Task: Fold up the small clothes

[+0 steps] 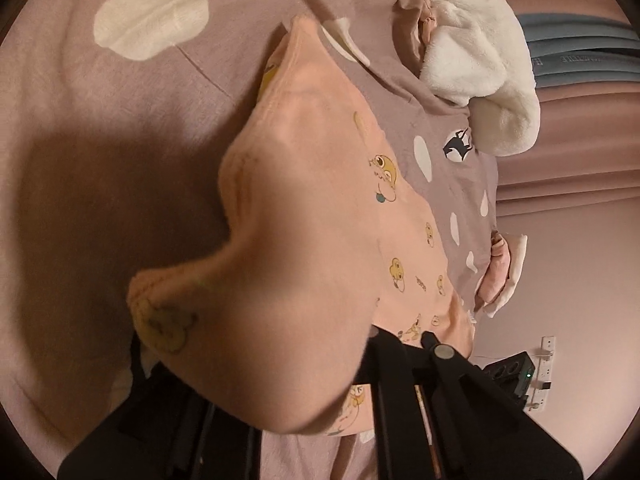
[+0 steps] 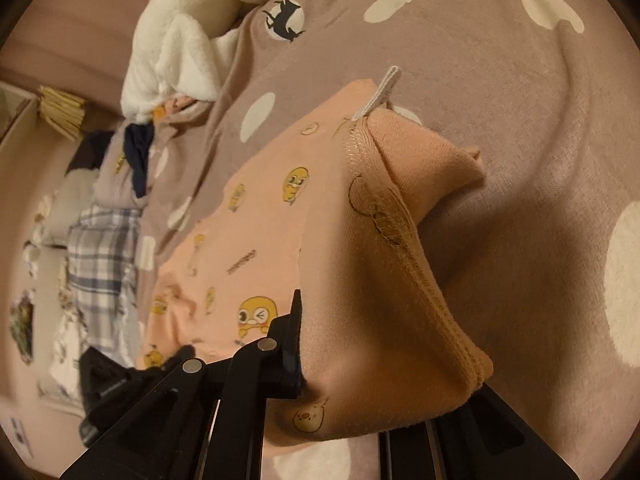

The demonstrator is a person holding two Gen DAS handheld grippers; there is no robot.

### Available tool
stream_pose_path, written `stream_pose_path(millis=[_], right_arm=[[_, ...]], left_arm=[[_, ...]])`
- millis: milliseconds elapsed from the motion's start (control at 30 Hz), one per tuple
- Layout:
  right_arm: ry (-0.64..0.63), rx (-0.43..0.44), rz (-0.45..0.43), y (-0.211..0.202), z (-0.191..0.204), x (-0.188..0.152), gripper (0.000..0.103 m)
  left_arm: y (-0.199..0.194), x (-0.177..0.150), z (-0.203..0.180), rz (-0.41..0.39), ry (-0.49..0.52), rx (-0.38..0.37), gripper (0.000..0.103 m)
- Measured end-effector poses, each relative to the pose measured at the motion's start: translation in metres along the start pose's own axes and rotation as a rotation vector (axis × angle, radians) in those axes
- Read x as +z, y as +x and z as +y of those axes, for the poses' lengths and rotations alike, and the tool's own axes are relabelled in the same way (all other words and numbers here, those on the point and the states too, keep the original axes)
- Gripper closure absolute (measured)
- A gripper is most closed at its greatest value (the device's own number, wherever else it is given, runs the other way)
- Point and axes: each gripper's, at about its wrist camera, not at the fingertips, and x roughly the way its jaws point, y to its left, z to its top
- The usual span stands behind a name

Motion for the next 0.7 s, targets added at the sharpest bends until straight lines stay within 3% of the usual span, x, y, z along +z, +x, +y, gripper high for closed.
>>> stream_pose_path(millis=[367, 700], right_arm=[[0.008, 0.067, 0.006, -0.023, 0.013, -0.011, 0.090], [-0.021, 0.038, 0.036, -0.043, 0.009, -0.044, 0.089]], left_arm=[[-0.020, -0.018, -0.013, 0.010, 0.033, -0.021, 0.096], [-0.044, -0.052, 0.001, 0.028, 0.023, -0.036, 0.096]])
